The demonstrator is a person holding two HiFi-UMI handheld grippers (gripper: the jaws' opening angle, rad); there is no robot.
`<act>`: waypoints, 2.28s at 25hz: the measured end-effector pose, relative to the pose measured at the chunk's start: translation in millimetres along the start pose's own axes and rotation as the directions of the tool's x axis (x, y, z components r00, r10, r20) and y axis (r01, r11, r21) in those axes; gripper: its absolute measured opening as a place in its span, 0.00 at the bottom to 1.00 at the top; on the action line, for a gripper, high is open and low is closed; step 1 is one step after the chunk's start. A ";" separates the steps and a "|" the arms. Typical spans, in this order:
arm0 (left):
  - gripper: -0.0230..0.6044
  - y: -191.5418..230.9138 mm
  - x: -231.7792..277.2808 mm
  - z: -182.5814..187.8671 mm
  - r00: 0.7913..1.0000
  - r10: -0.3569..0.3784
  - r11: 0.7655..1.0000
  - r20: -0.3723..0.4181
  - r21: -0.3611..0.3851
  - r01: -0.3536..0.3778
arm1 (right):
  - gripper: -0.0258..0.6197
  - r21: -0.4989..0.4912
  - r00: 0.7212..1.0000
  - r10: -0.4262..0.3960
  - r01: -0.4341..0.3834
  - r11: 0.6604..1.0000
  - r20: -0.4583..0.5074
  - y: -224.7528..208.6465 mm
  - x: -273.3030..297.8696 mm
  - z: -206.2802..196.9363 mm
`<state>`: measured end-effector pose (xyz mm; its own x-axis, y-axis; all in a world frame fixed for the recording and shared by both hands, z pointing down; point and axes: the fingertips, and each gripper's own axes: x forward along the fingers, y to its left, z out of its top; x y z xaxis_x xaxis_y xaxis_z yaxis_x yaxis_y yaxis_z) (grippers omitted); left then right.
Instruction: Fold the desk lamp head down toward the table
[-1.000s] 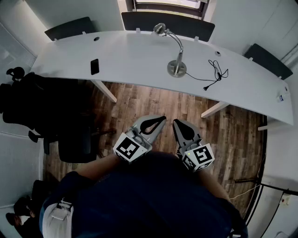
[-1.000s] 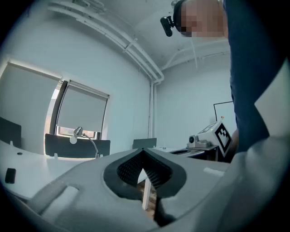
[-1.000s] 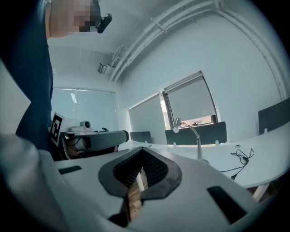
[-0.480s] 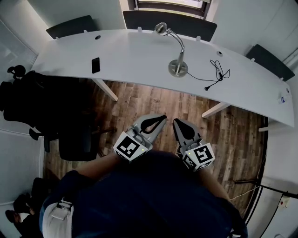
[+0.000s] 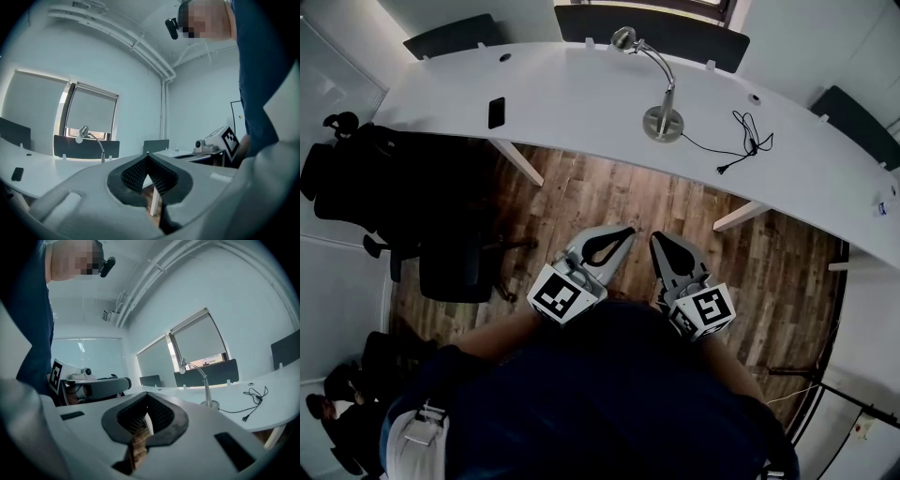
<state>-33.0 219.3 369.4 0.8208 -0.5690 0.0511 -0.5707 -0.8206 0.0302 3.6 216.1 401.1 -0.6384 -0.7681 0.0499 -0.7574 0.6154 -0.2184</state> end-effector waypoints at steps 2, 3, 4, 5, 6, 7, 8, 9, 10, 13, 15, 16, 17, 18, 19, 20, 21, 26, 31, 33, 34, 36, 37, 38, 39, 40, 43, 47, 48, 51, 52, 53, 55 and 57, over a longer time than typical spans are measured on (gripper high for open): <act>0.04 -3.2 3.6 -2.1 1.000 0.023 1.000 0.002 -0.001 -0.023 | 0.06 0.012 1.000 0.004 -0.004 1.000 -0.023 -8.3 -3.3 -7.8; 0.04 -2.6 4.6 -1.9 0.999 0.035 0.999 0.004 -0.002 -0.035 | 0.06 0.014 0.999 0.006 -0.006 1.000 -0.032 -11.2 -4.0 -9.3; 0.04 -0.8 5.5 -1.5 0.999 0.046 0.999 0.006 -0.003 -0.046 | 0.06 0.012 0.999 0.009 -0.008 1.000 -0.036 -13.0 -4.1 -8.9; 0.04 2.1 7.0 -1.0 0.999 0.053 0.999 0.007 -0.004 -0.053 | 0.06 0.007 0.999 0.011 -0.011 1.000 -0.033 -14.6 -3.7 -7.0; 0.04 6.0 9.4 -0.5 0.998 0.057 0.998 0.008 -0.004 -0.057 | 0.06 -0.001 1.000 0.012 -0.012 1.000 -0.027 -16.8 -2.2 -4.5; 0.04 10.5 12.7 -0.1 0.998 0.059 0.998 0.010 -0.003 -0.059 | 0.06 -0.008 1.000 0.010 -0.011 1.000 -0.025 -20.2 0.3 -2.8; 0.04 15.5 16.7 0.4 0.998 0.060 0.998 0.015 -0.003 -0.060 | 0.06 -0.010 1.000 0.005 -0.005 1.000 -0.028 -24.6 3.7 -2.4; 0.04 20.6 20.8 1.0 0.998 0.058 0.998 0.021 -0.004 -0.058 | 0.06 -0.009 0.999 -0.003 0.002 1.000 -0.033 -29.5 7.9 -3.0; 0.04 25.8 24.9 1.6 0.998 0.054 0.999 0.028 -0.006 -0.054 | 0.06 -0.009 0.999 -0.011 0.010 1.000 -0.039 -34.6 12.7 -3.6; 0.04 42.7 39.0 3.9 0.999 0.030 0.999 0.039 0.010 -0.031 | 0.06 -0.024 0.998 -0.038 0.037 0.999 -0.047 -50.0 28.7 -0.1; 0.04 57.1 50.1 7.1 0.999 0.012 0.999 0.044 0.035 -0.013 | 0.06 -0.033 0.997 -0.059 0.057 0.998 -0.046 -61.8 41.6 5.5; 0.04 65.7 56.1 9.2 0.999 0.004 0.999 0.047 0.048 -0.006 | 0.06 -0.033 0.997 -0.070 0.068 0.997 -0.045 -68.2 49.0 8.3; 0.04 75.2 62.2 11.4 0.999 -0.004 0.998 0.049 0.060 0.001 | 0.06 -0.031 0.996 -0.082 0.080 0.996 -0.044 -75.0 57.0 10.7; 0.04 85.7 68.6 13.5 0.999 -0.012 0.998 0.050 0.069 0.008 | 0.06 -0.030 0.995 -0.094 0.093 0.995 -0.044 -82.1 65.8 13.0; 0.04 96.9 75.1 15.3 0.999 -0.020 0.997 0.051 0.076 0.016 | 0.06 -0.031 0.993 -0.107 0.106 0.994 -0.045 -89.4 75.4 15.0; 0.04 108.6 82.0 16.9 0.998 -0.029 0.997 0.050 0.079 0.025 | 0.06 -0.035 0.992 -0.118 0.117 0.993 -0.049 -97.1 85.8 16.4; 0.04 120.3 89.3 18.3 0.998 -0.039 0.996 0.050 0.080 0.035 | 0.06 -0.037 0.990 -0.128 0.126 0.991 -0.053 -104.9 96.8 17.5; 0.04 168.9 122.0 25.2 0.994 -0.098 0.992 0.054 0.083 0.094 | 0.06 -0.020 0.982 -0.180 0.179 0.984 -0.060 -134.0 146.1 28.5; 0.04 208.7 143.2 30.8 0.987 -0.154 0.986 0.051 0.066 0.150 | 0.06 -0.023 0.969 -0.239 0.238 0.971 -0.067 -156.5 181.9 38.1; 0.04 222.3 152.5 34.8 0.985 -0.165 0.985 0.055 0.061 0.162 | 0.06 -0.016 0.963 -0.261 0.260 0.965 -0.064 -164.9 192.2 44.1; 0.04 227.4 157.1 36.8 0.984 -0.168 0.984 0.057 0.064 0.165 | 0.06 -0.014 0.962 -0.266 0.266 0.964 -0.064 -168.9 195.6 45.7; 0.04 234.8 166.1 39.0 0.984 -0.169 0.984 0.055 0.063 0.166 | 0.06 -0.015 0.961 -0.267 0.267 0.964 -0.069 -177.3 199.9 46.3; 0.04 237.8 170.5 39.1 0.985 -0.166 0.985 0.052 0.059 0.163 | 0.06 -0.016 0.962 -0.264 0.263 0.965 -0.071 -182.2 201.8 46.3; 0.04 240.7 174.7 38.5 0.986 -0.160 0.986 0.047 0.056 0.157 | 0.06 -0.017 0.963 -0.259 0.259 0.966 -0.070 -187.5 204.0 46.8; 0.04 243.6 178.9 37.5 0.988 -0.150 0.988 0.041 0.054 0.148 | 0.06 -0.016 0.965 -0.254 0.253 0.967 -0.069 -193.2 206.4 47.2; 0.04 246.4 183.0 36.5 0.990 -0.138 0.989 0.036 0.053 0.136 | 0.06 -0.015 0.967 -0.247 0.246 0.969 -0.069 -199.3 208.8 47.2; 0.04 252.6 195.0 34.8 0.996 -0.091 0.995 0.022 0.050 0.090 | 0.06 -0.013 0.973 -0.217 0.216 0.976 -0.078 -216.9 214.0 46.6; 0.04 258.8 210.1 38.3 0.999 -0.032 0.998 0.002 0.059 0.032 | 0.06 -0.017 0.980 -0.183 0.182 0.983 -0.084 -238.9 215.8 49.7; 0.04 260.5 213.8 39.7 1.000 -0.019 0.998 0.000 0.066 0.019 | 0.06 -0.019 0.980 -0.179 0.178 0.984 -0.084 -244.6 216.2 50.4; 0.04 264.1 223.1 40.1 1.000 0.020 0.996 -0.008 0.087 -0.019 | 0.06 -0.026 0.982 -0.168 0.167 0.986 -0.090 -260.7 217.0 49.4; 0.04 265.3 225.9 39.6 0.999 0.033 0.995 -0.011 0.094 -0.031 | 0.06 -0.027 0.982 -0.166 0.164 0.986 -0.091 -265.9 217.4 48.8; 0.04 266.8 228.7 39.1 0.999 0.045 0.994 -0.014 0.103 -0.043 | 0.06 -0.027 0.982 -0.164 0.162 0.986 -0.090 -271.0 217.9 48.0; 0.04 271.0 234.5 38.2 0.997 0.071 0.990 -0.022 0.124 -0.068 | 0.06 -0.023 0.983 -0.161 0.160 0.987 -0.092 -280.9 219.8 45.4; 0.04 275.9 239.4 38.0 0.995 0.099 0.985 -0.030 0.142 -0.094 | 0.06 -0.019 0.983 -0.158 0.157 0.987 -0.095 -289.8 222.3 42.3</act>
<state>6.9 -145.3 352.1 0.7591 -0.6456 0.0836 -0.6359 -0.7628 -0.1173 86.9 -140.5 434.2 -0.5206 -0.8355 0.1758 -0.8507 0.4902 -0.1896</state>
